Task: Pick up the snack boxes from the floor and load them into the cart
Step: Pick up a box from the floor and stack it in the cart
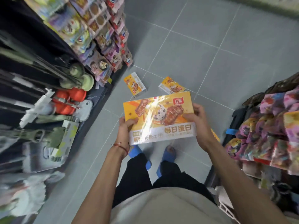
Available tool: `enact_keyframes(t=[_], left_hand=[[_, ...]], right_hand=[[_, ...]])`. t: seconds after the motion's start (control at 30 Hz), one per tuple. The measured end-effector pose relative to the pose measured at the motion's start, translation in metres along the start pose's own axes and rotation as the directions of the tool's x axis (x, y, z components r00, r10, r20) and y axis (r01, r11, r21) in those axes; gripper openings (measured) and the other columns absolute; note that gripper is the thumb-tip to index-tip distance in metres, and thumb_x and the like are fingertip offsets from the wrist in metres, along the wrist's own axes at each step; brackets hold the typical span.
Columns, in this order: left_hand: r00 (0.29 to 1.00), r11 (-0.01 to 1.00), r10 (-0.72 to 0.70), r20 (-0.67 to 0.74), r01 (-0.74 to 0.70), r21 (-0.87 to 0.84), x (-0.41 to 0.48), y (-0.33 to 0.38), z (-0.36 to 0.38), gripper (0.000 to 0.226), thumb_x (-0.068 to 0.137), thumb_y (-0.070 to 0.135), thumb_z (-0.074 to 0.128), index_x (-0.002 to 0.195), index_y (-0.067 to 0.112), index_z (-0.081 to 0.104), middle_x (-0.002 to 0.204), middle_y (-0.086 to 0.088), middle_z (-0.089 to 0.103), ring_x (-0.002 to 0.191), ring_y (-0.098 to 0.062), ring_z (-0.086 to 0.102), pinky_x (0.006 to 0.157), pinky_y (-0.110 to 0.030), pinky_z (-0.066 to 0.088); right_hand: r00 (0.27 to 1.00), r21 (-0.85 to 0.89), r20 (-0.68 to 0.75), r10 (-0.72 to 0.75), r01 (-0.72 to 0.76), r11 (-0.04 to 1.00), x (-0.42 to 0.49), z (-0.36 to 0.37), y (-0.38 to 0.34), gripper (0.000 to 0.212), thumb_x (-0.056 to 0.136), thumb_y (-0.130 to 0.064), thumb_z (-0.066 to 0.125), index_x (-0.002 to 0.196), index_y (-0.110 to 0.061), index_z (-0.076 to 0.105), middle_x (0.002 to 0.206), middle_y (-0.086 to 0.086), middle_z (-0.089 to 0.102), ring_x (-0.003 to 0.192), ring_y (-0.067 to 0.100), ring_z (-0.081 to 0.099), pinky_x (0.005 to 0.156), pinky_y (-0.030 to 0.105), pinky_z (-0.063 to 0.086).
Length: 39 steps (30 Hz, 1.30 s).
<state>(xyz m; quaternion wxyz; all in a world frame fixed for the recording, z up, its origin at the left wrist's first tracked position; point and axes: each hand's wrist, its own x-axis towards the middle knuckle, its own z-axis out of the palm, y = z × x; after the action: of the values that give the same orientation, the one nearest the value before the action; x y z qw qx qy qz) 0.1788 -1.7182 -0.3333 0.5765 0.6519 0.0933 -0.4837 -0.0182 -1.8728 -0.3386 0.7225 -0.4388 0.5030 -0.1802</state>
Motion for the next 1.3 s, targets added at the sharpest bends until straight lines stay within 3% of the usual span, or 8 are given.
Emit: enact_keyframes(t=[0.13, 0.3, 0.43, 0.57, 0.67, 0.9, 1.07, 1.3], left_hand=[[0.995, 0.994, 0.071, -0.077, -0.077, -0.075, -0.03, -0.01, -0.042, 0.038, 0.09, 0.022, 0.068, 0.117, 0.013, 0.042, 0.098, -0.012, 0.069, 0.075, -0.023, 0.071, 0.074, -0.043, 0.057], [0.971, 0.978, 0.095, -0.218, -0.131, -0.16, -0.073, -0.033, -0.113, 0.038, 0.091, 0.034, 0.069, 0.113, 0.016, 0.043, 0.084, -0.001, 0.074, 0.07, -0.021, 0.072, 0.066, -0.036, 0.058], [0.936, 0.966, 0.114, -0.332, -0.182, -0.183, -0.115, -0.062, -0.182, 0.057, 0.087, 0.044, 0.072, 0.125, 0.01, 0.046, 0.097, -0.01, 0.075, 0.073, -0.023, 0.074, 0.063, -0.035, 0.059], [0.891, 0.944, 0.11, -0.441, -0.233, -0.235, -0.164, -0.095, -0.252, 0.055, 0.083, 0.049, 0.074, 0.117, 0.016, 0.046, 0.097, -0.01, 0.076, 0.078, -0.027, 0.075, 0.073, -0.043, 0.061], [0.855, 0.926, 0.131, -0.501, -0.286, -0.245, -0.21, -0.121, -0.306, 0.087, 0.07, 0.06, 0.081, 0.129, 0.005, 0.051, 0.108, -0.019, 0.074, 0.089, -0.034, 0.075, 0.083, -0.053, 0.06], [0.7, 0.844, 0.045, -0.713, -0.408, -0.348, -0.297, -0.172, -0.399, 0.053, 0.079, 0.05, 0.077, 0.111, 0.02, 0.048, 0.098, -0.006, 0.074, 0.086, -0.026, 0.074, 0.08, -0.045, 0.06], [0.58, 0.777, -0.06, -0.813, -0.484, -0.403, -0.337, -0.205, -0.443, 0.044, 0.086, 0.043, 0.073, 0.114, 0.019, 0.048, 0.097, -0.004, 0.073, 0.08, -0.022, 0.073, 0.081, -0.044, 0.059], [0.435, 0.676, -0.243, -0.867, -0.565, -0.473, -0.37, -0.232, -0.488, 0.07, 0.066, 0.061, 0.077, 0.116, 0.021, 0.049, 0.107, -0.009, 0.072, 0.091, -0.031, 0.074, 0.081, -0.056, 0.059]], right_hand=[[0.997, -0.075, 0.075, 0.012, -0.006, 0.997, -0.018, 0.036, -0.003, 0.032, 0.098, -0.011, 0.064, 0.118, -0.032, 0.052, 0.12, 0.001, 0.064, 0.089, 0.013, 0.074, 0.069, 0.031, 0.059], [0.978, -0.232, 0.2, 0.054, -0.007, 0.973, -0.059, 0.094, 0.013, 0.038, 0.101, -0.026, 0.064, 0.133, -0.026, 0.044, 0.127, -0.001, 0.061, 0.1, 0.022, 0.075, 0.078, 0.038, 0.063], [0.947, -0.339, 0.304, 0.101, 0.008, 0.941, -0.105, 0.147, 0.038, 0.042, 0.102, -0.029, 0.062, 0.135, -0.023, 0.037, 0.123, -0.001, 0.061, 0.085, 0.012, 0.076, 0.061, 0.023, 0.059], [0.909, -0.381, 0.399, 0.121, 0.045, 0.924, -0.157, 0.199, 0.077, 0.043, 0.101, -0.03, 0.064, 0.133, -0.025, 0.036, 0.127, 0.003, 0.062, 0.088, 0.015, 0.076, 0.063, 0.024, 0.059], [0.862, -0.427, 0.477, 0.172, 0.057, 0.902, -0.202, 0.237, 0.106, 0.043, 0.101, -0.033, 0.064, 0.133, -0.025, 0.036, 0.126, 0.004, 0.064, 0.086, 0.014, 0.077, 0.067, 0.028, 0.061], [0.735, -0.496, 0.636, 0.234, 0.158, 0.854, -0.285, 0.325, 0.165, 0.042, 0.101, -0.035, 0.064, 0.131, -0.024, 0.036, 0.124, 0.007, 0.065, 0.085, 0.012, 0.076, 0.066, 0.027, 0.06], [0.626, -0.547, 0.71, 0.323, 0.201, 0.813, -0.323, 0.383, 0.196, 0.042, 0.1, -0.034, 0.067, 0.129, -0.025, 0.038, 0.126, 0.009, 0.066, 0.091, 0.017, 0.075, 0.058, 0.022, 0.057], [0.426, -0.615, 0.77, 0.475, 0.3, 0.729, -0.358, 0.466, 0.233, 0.048, 0.097, -0.034, 0.07, 0.132, -0.026, 0.039, 0.124, 0.006, 0.065, 0.09, 0.016, 0.075, 0.062, 0.026, 0.057]])
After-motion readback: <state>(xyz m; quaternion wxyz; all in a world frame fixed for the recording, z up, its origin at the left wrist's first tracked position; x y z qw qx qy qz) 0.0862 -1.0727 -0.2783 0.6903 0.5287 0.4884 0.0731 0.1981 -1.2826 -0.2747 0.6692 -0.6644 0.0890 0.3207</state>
